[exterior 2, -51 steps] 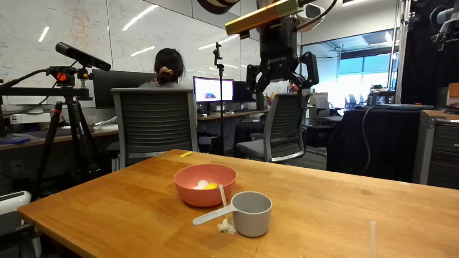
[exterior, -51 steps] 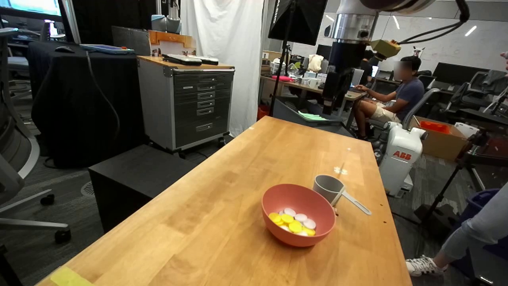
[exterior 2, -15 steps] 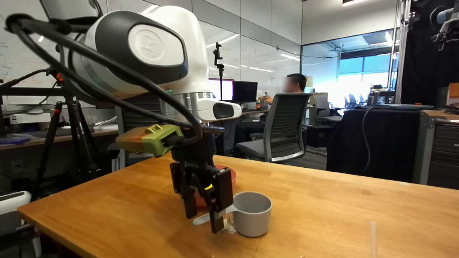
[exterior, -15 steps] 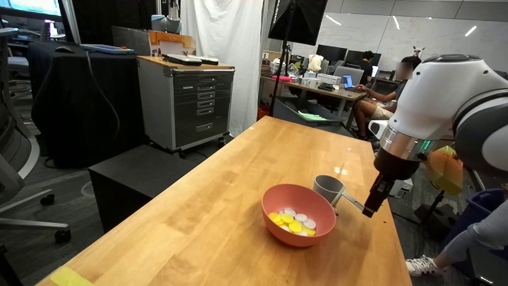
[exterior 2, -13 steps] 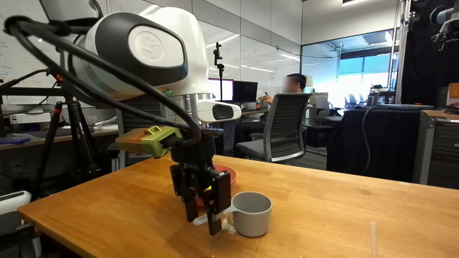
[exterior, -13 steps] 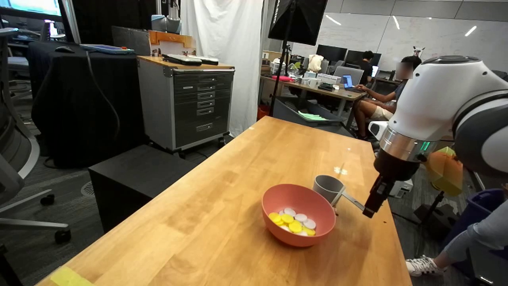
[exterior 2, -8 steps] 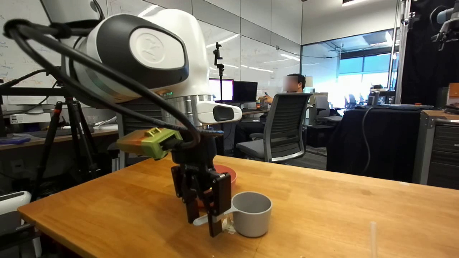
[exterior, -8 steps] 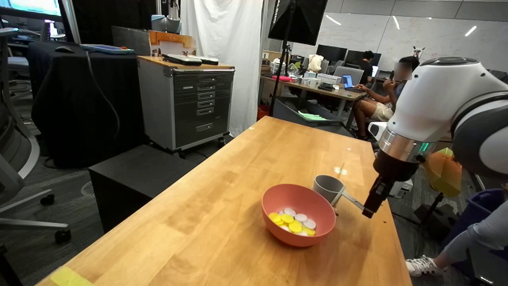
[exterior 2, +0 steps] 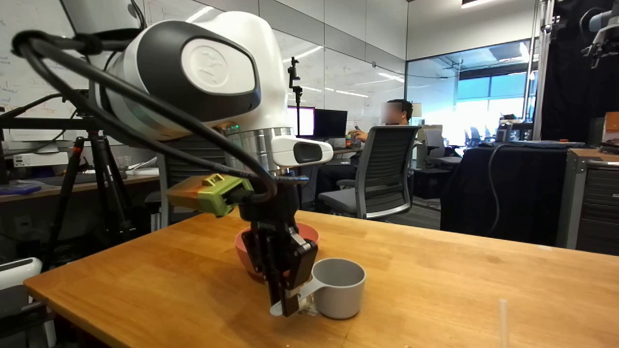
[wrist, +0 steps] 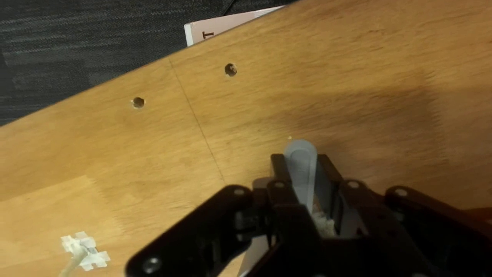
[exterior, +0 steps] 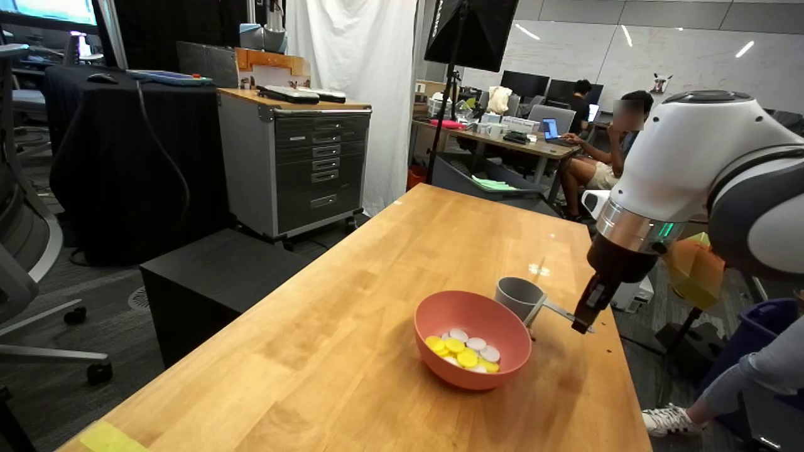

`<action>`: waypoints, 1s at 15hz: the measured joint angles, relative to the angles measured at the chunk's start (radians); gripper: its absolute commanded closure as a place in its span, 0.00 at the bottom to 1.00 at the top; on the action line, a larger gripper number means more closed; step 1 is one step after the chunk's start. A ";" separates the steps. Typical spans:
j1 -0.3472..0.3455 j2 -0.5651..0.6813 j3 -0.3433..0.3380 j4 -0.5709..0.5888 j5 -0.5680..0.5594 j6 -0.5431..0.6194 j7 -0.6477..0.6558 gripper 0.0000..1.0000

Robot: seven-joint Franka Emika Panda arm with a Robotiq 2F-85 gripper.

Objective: Pour the contents in the grey measuring cup into the pink bowl

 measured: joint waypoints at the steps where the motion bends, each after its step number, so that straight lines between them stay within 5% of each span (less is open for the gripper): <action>1: 0.000 0.001 -0.001 0.002 0.000 0.001 0.002 0.94; 11: 0.021 0.005 -0.033 0.034 -0.004 0.004 0.017 0.94; 15: 0.066 -0.007 -0.086 0.049 -0.098 0.004 0.070 0.94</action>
